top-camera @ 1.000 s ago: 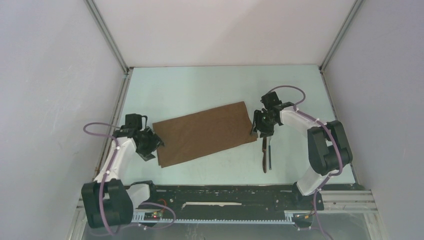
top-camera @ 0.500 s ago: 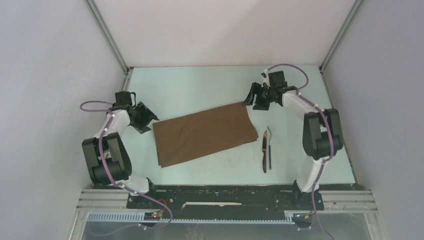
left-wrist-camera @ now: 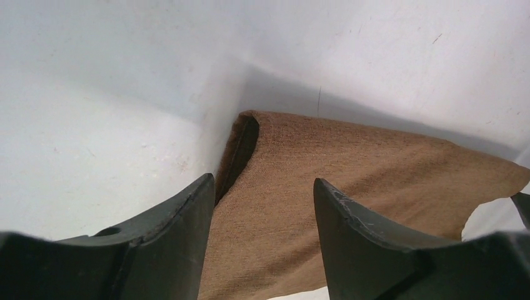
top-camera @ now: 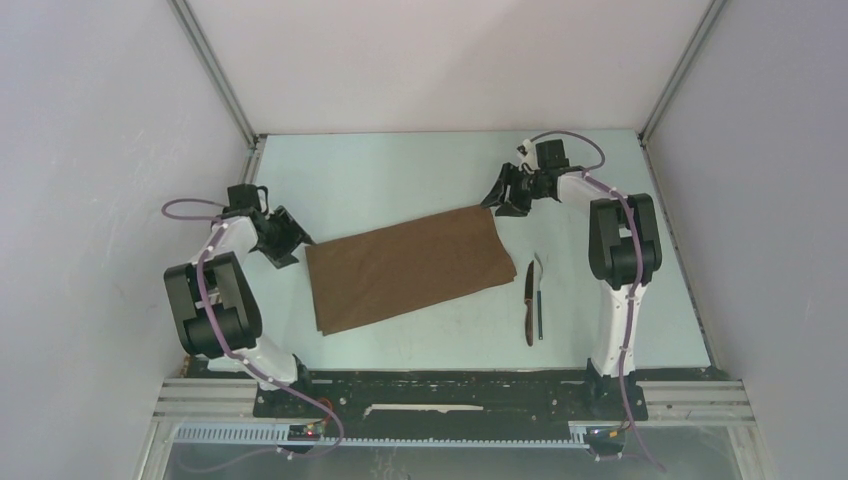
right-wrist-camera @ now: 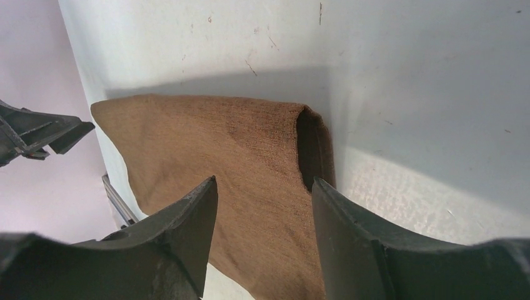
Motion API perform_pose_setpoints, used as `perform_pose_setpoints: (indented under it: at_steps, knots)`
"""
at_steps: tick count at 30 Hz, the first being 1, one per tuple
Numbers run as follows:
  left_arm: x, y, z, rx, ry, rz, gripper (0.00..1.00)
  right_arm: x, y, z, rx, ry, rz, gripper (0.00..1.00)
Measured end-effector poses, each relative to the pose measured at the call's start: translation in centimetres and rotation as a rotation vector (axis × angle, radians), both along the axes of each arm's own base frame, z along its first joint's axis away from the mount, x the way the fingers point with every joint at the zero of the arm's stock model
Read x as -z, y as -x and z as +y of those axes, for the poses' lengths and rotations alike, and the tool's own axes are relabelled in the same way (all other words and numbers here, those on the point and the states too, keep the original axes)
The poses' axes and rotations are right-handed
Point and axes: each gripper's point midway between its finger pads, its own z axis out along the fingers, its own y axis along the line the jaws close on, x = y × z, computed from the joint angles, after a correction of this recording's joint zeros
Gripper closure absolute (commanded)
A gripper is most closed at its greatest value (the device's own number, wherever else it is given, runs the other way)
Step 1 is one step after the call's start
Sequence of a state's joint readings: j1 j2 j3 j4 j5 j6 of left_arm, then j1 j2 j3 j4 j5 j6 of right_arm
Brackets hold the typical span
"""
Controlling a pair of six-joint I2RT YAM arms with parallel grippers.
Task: Fold the napkin into a case and place the utensils inside
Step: Smooth out the crumpled napkin at the center of the board.
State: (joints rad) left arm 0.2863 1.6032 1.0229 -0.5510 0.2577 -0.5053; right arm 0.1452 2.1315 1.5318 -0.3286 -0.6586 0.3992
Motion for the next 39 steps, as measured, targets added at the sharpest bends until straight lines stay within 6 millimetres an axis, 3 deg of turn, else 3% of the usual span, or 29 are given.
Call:
perform_pose_setpoints:
  at_steps: [6, 13, 27, 35, 39]
  knots:
    - [1.0, -0.7, 0.1, 0.029, 0.019, 0.02, 0.44, 0.8, -0.1, 0.4, -0.017, -0.022, 0.019, 0.32]
    - [1.6, -0.8, -0.4, 0.052, 0.044, 0.03, 0.62, 1.4, 0.0, 0.3, -0.016, -0.022, 0.033, 0.3]
    - [1.5, -0.9, -0.3, 0.055, 0.048, 0.021, 0.88, 1.3, -0.4, 0.7, -0.024, -0.046, 0.034, 0.67]
    - [1.4, -1.3, 0.2, 0.036, 0.052, 0.018, 0.9, -0.1, -1.4, 1.1, -0.031, -0.069, -0.002, 0.84]
    - [1.2, -2.0, 0.5, 0.031, 0.052, 0.01, 1.0, 0.2, -1.5, 1.2, -0.029, -0.073, 0.003, 0.92]
